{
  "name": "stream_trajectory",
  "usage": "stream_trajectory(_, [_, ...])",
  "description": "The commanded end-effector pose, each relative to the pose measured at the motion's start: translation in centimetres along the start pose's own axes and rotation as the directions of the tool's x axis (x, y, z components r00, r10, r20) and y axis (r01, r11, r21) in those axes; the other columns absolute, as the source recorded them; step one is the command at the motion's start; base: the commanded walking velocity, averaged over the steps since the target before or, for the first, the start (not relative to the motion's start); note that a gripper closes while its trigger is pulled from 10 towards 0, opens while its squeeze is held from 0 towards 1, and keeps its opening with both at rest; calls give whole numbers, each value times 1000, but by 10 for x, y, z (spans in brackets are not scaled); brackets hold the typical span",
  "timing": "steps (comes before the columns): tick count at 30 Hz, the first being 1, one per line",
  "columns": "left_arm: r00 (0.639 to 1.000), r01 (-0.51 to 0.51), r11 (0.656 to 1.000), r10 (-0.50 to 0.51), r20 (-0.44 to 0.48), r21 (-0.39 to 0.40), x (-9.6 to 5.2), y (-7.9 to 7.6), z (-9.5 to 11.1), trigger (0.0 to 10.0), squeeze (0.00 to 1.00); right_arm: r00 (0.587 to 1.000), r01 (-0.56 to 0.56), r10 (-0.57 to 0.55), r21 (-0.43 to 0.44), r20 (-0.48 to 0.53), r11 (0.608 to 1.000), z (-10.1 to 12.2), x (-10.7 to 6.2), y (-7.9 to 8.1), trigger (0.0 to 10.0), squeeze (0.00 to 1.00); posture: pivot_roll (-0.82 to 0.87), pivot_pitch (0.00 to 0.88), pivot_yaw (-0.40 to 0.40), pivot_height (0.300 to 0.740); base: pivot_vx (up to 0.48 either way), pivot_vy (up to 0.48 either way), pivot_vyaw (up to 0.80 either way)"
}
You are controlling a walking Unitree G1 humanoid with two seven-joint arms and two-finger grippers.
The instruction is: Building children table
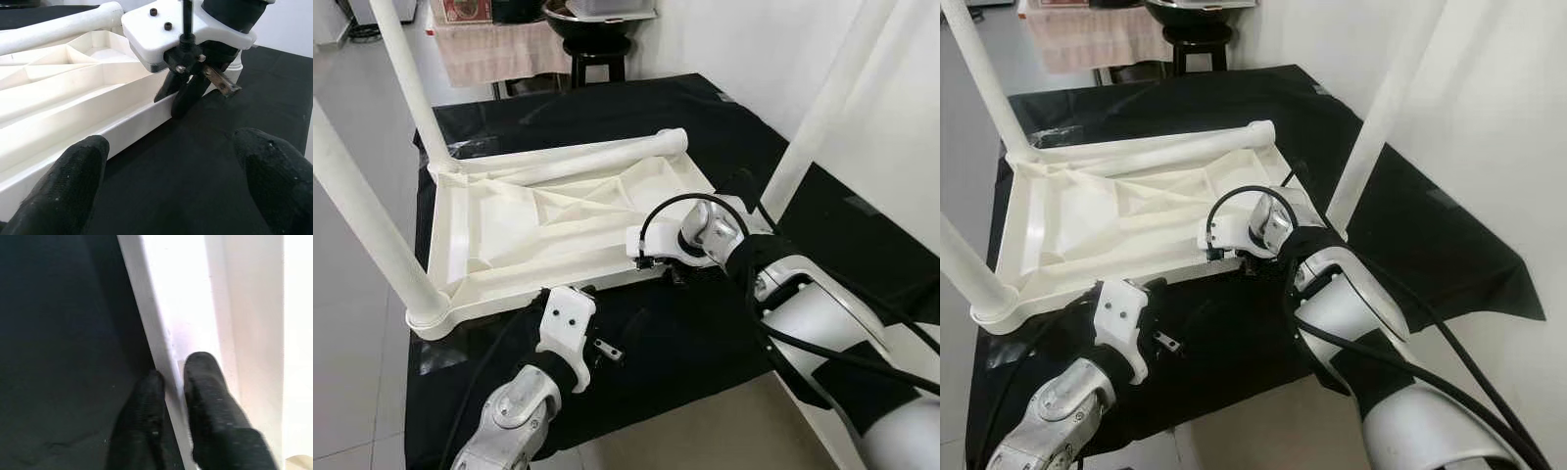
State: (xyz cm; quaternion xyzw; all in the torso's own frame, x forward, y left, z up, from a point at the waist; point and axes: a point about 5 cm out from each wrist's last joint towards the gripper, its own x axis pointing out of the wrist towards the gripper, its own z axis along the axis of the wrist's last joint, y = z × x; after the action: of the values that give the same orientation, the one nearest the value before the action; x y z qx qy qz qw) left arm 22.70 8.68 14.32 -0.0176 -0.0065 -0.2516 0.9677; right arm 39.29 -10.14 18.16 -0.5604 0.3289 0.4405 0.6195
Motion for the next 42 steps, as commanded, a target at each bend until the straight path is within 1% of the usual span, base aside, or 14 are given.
stream_trajectory(1, [1000,-5,1000,5,-17,13,-1,0,-4,10000,0,1000,-25,25,20,-13,999,-6,4,4,0,0,-46,64,-90,740,0,0,0])
stream_trajectory(8, [1000,-8,1000,8,-14,15,-1,0,-4,10000,0,997,-76,71,178,36,981,-14,3,7,0,0,-56,62,-92,740,0,0,0])
stream_trajectory(16, [1000,-9,1000,9,-11,16,-2,-1,-3,10000,0,964,-245,126,602,233,760,-36,7,22,0,0,-63,69,-103,740,0,0,0])
stream_trajectory(18, [1000,-10,1000,10,-13,13,-4,-1,-2,10000,0,934,-345,228,862,276,371,-57,18,63,0,0,-66,94,-97,740,0,0,0])
stream_trajectory(19, [1000,-10,1000,10,-13,13,-4,-1,-2,10000,0,934,-345,228,862,276,371,-57,18,63,0,0,-66,94,-97,740,0,0,0])
stream_trajectory(20, [1000,-3,1000,3,-16,12,-6,0,-2,10000,0,883,-358,358,929,304,94,-57,18,100,0,0,-85,100,-81,740,0,0,0])
stream_trajectory(22, [1000,1,1000,-1,-18,12,-7,0,-2,10000,0,868,-351,393,935,303,55,-56,17,106,0,0,-85,100,-81,740,0,0,0])
stream_trajectory(30, [1000,20,1000,-20,-17,22,-2,1,-1,10000,0,913,-364,271,908,305,208,-6,18,81,0,0,-82,83,-66,740,0,0,0])
stream_trajectory(31, [1000,18,1000,-18,-15,23,-2,1,-1,10000,0,930,-357,199,884,308,302,11,24,75,4157,0,-78,81,-64,740,0,0,0])
stream_trajectory(32, [1000,18,1000,-18,-15,23,-2,1,-1,10000,0,930,-357,199,884,308,302,11,24,75,4157,0,-78,81,-64,740,0,0,0])
stream_trajectory(33, [1000,18,999,-18,-14,27,-1,0,0,10000,0,943,-315,47,834,331,453,38,32,66,10000,0,-67,72,-58,740,0,0,0])
stream_trajectory(37, [1000,19,999,-19,-15,34,-1,1,0,10000,0,922,-296,-63,800,382,522,55,32,58,10000,12,-57,67,-56,740,0,0,0])
stream_trajectory(38, [1000,12,999,-11,-13,41,-2,3,1,10000,0,895,-293,-133,785,426,545,62,29,52,10000,1000,-53,65,-56,740,0,0,0])
stream_trajectory(42, [999,-45,997,45,-1,65,-4,14,4,10000,0,794,-327,-260,747,549,579,75,25,25,10000,1000,-39,56,-58,740,0,0,0])
